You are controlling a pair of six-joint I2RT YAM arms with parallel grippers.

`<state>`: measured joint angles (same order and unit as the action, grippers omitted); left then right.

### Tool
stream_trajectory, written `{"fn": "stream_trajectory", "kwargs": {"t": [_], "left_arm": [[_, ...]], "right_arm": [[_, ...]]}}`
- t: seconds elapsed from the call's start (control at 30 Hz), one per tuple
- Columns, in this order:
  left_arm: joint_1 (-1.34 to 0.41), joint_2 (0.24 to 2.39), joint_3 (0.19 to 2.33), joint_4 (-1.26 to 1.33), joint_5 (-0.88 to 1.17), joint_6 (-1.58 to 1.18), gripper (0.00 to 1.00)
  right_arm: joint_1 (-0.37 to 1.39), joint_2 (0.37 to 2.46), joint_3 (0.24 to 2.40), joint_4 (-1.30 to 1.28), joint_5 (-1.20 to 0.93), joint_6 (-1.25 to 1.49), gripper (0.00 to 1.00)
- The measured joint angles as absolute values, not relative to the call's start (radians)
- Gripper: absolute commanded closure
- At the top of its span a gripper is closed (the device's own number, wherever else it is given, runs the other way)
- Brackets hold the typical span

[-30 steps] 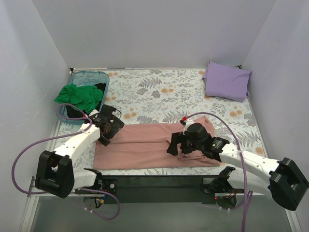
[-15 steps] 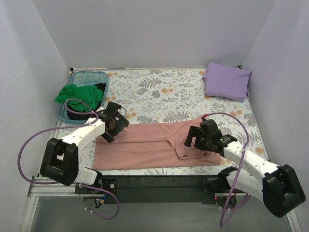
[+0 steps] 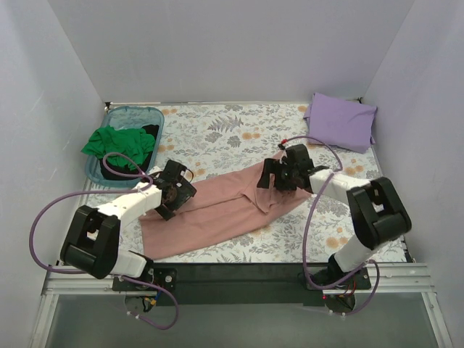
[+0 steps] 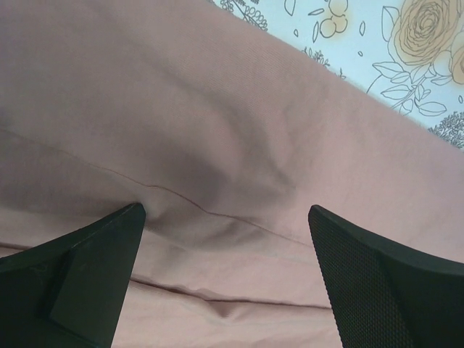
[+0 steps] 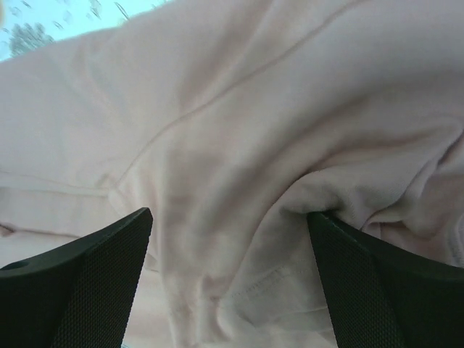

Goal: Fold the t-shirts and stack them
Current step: Fold the tshirt

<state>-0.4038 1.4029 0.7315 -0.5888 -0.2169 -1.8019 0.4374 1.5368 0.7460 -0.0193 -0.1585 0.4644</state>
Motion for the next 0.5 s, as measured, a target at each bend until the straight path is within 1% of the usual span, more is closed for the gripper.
{"fn": "stream_trajectory", "kwargs": {"t": [0.13, 0.37, 0.5], "left_arm": [[-0.434, 1.393, 0.722, -0.582, -0.223, -1.818, 0.03], [-0.501, 1.391, 0.717, -0.573, -0.182, -1.865, 0.03], [-0.551, 1.404, 0.725, -0.568, -0.153, -1.902, 0.03]], "right_arm": [[0.431, 1.746, 0.951, 0.022, -0.261, 0.43, 0.05], [0.432, 2.132, 1.42, 0.029, -0.448, 0.387, 0.04], [0.432, 2.328, 1.725, -0.032, -0.524, 0.376, 0.04]]}}
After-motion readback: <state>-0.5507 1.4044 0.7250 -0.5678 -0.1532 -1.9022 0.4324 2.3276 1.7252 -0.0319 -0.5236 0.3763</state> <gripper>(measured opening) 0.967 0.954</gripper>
